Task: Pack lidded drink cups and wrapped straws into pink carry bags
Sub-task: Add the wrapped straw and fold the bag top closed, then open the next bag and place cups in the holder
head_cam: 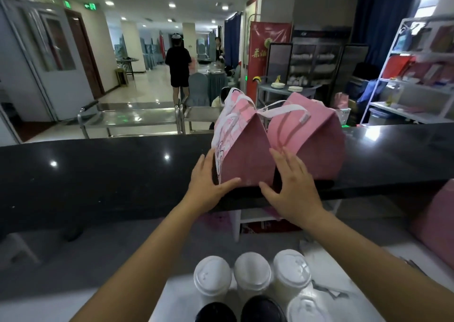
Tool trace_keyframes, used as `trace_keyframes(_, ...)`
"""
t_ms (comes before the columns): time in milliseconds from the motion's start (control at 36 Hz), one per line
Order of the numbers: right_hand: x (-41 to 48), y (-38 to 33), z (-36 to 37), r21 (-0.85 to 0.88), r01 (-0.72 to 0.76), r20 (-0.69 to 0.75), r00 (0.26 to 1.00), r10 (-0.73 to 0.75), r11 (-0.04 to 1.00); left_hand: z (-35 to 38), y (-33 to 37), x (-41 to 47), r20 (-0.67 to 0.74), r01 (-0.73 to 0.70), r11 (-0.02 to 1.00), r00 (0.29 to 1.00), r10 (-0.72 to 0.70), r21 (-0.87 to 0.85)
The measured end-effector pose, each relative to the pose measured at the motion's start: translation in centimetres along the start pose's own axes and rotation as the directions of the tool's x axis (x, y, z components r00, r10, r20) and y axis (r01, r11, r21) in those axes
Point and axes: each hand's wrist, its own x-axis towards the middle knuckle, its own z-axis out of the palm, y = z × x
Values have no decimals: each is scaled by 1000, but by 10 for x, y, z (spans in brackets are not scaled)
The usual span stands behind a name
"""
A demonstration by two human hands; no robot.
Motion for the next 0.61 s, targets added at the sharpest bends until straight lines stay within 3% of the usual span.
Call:
trace_keyframes(83,-22,2,-11,-39,62,29,998,-61,997,-11,15,-40,17,1,959,1000,-6,282)
trace_keyframes(167,-52,0,-16,-23,125,69,990,-123,992,-15,28,-92,-16,-33,898,999,45,438)
trace_keyframes(333,-139,-17,-18,149,126,291,942,-166,981,5,34,-229,-137,161,864,985,-108,477)
trace_keyframes(500,-260,-37,-21,347,14,520,829,-205,938,45,29,-392,-249,563,724,826,-506,399)
trace_keyframes(611,-343,-53,-18,461,-98,680,678,-280,882,56,38,-492,-282,691,540,705,-651,481)
